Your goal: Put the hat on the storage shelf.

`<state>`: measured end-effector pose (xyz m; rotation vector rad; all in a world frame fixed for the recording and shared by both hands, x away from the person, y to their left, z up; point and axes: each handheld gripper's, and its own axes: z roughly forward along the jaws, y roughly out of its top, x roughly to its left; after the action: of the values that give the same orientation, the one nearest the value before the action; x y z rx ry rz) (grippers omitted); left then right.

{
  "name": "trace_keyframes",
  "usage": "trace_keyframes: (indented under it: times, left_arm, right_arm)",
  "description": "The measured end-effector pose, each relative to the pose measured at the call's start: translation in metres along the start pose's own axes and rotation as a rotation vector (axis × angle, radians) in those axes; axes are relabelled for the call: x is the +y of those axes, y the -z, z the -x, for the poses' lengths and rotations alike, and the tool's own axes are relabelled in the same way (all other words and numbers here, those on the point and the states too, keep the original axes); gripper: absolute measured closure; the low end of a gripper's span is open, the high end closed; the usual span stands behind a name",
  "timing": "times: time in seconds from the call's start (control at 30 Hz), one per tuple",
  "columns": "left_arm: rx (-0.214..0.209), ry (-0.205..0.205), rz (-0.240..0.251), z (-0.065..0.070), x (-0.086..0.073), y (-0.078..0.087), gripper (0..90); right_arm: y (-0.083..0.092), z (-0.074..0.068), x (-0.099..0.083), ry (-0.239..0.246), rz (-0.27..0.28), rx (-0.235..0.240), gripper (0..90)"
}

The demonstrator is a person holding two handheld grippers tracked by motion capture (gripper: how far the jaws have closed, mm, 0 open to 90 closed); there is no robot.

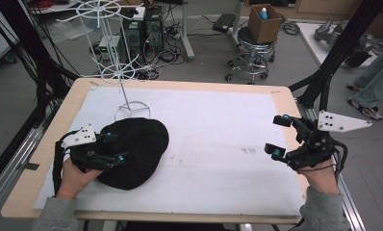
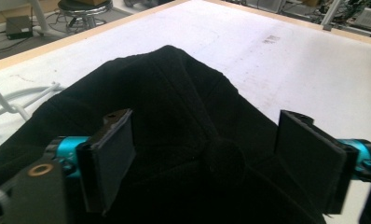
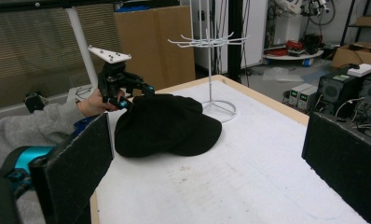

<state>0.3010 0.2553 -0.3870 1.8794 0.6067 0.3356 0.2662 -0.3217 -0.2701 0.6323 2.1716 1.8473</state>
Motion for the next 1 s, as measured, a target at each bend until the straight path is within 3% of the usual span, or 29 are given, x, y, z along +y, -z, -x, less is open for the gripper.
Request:
trace_keyframes:
  times: [0.37, 0.57, 1.0]
  left_arm:
    - [0.004, 0.013, -0.026, -0.003, -0.002, 0.000, 42.4]
    - [0.000, 0.032, -0.038, -0.004, -0.002, 0.001, 60.6]
    - [-0.056, 0.092, 0.004, -0.013, 0.001, 0.011, 66.7]
  right_arm:
    - [-0.002, 0.000, 0.000, -0.002, 0.001, 0.017, 0.9]
    - [-0.004, 0.000, -0.001, -0.005, -0.011, 0.015, 0.9]
    - [-0.004, 0.001, -0.001, -0.001, -0.006, 0.009, 0.9]
